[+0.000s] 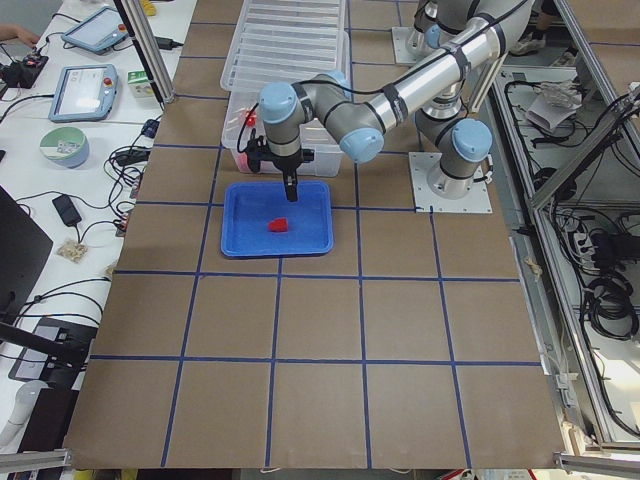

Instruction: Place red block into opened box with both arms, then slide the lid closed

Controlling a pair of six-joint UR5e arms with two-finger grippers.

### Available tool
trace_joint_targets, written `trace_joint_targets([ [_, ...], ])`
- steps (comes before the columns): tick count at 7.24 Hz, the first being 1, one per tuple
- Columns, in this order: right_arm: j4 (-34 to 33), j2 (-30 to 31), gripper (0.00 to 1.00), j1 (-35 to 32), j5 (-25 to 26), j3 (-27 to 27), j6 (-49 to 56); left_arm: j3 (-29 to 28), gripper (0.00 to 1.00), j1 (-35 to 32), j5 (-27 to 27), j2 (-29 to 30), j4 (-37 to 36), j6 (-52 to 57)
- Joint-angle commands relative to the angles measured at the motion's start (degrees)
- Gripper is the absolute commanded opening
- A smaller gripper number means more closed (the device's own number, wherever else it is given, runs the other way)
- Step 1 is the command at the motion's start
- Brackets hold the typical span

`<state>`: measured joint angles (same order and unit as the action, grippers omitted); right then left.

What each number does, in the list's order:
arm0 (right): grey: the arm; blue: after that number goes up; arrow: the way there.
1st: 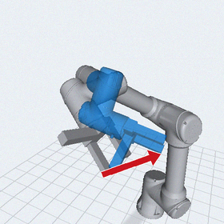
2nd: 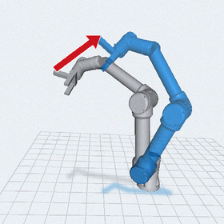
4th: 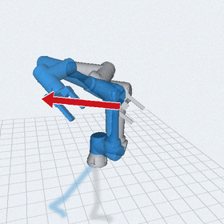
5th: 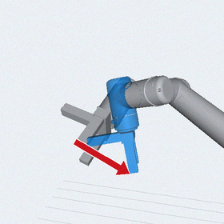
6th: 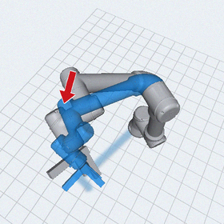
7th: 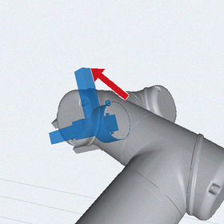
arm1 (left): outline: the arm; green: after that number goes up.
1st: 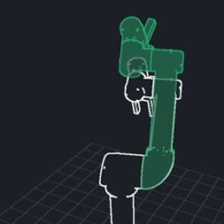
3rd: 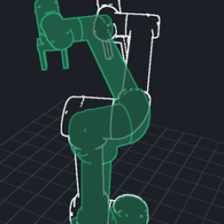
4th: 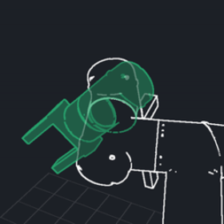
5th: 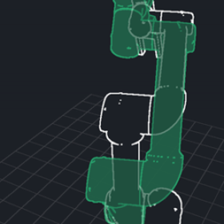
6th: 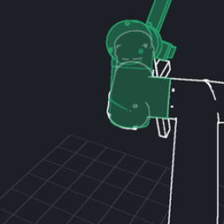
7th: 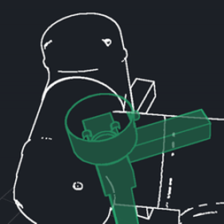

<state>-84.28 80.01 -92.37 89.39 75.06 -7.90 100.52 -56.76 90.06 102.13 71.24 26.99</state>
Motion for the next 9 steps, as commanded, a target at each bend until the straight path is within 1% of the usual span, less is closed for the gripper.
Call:
trace_joint_targets([
  [1,-1.3,-0.1,1.0,0.2,-0.1,0.4,0.0,2.7,1.0,1.8,-0.5,7.3,-9.8,1.6],
  [2,-1.8,-0.3,1.0,0.2,-0.1,0.4,-0.1,2.8,1.0,1.5,-1.1,9.3,-14.8,1.8],
  [3,-2.2,-0.4,1.0,0.2,-0.1,0.2,0.1,2.9,1.0,1.1,-1.3,11.1,-16.7,1.7],
  [4,-2.2,-0.3,1.0,0.2,-0.1,0.3,0.2,4.0,1.0,0.8,-1.2,12.8,-16.9,1.9],
  [5,-2.1,-0.1,1.0,0.2,-0.1,0.3,0.1,3.8,1.0,-0.4,-0.9,14.0,-17.0,1.8],
  [6,-1.8,-0.1,1.0,0.2,-0.1,0.4,0.4,3.7,0.94,-0.7,-0.9,14.5,-17.0,1.6],
  [7,-1.7,0.0,1.0,0.1,-0.1,0.4,1.0,3.5,0.82,-0.8,-0.6,14.4,-17.1,1.3],
  [8,-1.7,0.0,1.0,0.1,-0.1,0.4,1.0,3.5,0.52,-0.9,-0.6,13.8,-17.1,1.7],
  [9,-1.8,-0.3,1.0,0.1,0.0,0.4,1.0,3.8,0.26,-1.0,-1.1,13.9,-16.8,1.8],
])
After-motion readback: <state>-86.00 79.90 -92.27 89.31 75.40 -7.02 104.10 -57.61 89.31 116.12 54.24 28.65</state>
